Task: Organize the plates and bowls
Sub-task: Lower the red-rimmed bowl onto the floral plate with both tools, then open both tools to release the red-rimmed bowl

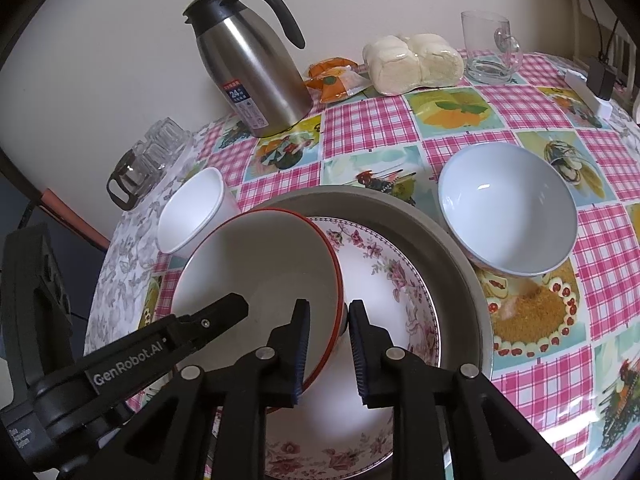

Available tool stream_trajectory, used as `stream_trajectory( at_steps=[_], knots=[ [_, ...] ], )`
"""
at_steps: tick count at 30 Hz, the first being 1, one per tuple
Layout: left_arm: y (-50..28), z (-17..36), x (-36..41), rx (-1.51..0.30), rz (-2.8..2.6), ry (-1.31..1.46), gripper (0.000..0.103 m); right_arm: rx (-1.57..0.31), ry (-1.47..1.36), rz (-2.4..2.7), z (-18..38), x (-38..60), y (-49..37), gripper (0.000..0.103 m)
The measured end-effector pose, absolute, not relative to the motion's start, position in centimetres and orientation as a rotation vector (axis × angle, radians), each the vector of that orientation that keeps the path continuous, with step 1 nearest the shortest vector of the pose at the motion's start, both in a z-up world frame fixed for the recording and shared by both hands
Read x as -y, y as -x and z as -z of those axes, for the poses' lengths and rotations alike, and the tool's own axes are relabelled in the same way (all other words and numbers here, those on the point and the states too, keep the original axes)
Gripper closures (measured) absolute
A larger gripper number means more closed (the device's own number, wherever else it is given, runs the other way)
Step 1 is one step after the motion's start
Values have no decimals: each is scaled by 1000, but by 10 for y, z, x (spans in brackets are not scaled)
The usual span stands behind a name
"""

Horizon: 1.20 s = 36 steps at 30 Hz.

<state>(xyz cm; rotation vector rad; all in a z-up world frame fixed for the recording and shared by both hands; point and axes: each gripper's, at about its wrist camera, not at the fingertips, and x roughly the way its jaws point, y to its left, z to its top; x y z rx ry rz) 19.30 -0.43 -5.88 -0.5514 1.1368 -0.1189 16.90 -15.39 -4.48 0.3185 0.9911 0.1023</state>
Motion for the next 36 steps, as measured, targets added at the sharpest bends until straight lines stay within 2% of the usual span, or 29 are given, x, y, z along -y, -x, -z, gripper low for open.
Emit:
stream_trajectory(
  at_steps=[22,24,26,28,31,36],
  knots=[
    [-185,34,-3,-1060,109,532,75,-945,-305,-61,27,160,-162,79],
    [-182,28,-5,-1040,105,530,74,-934,-299,-54,22,161,-161,79],
    [-180,23,-7,-1023,96,524,65,-924,-292,-44,18,162,-160,79],
    [-179,20,-9,-1011,78,517,56,-917,-285,-34,16,162,-159,73],
    [-178,19,-14,-1012,41,508,43,-917,-275,-7,16,165,-160,44],
    [-179,20,-21,-1020,-40,476,33,-929,-269,8,19,166,-162,29]
  ],
)
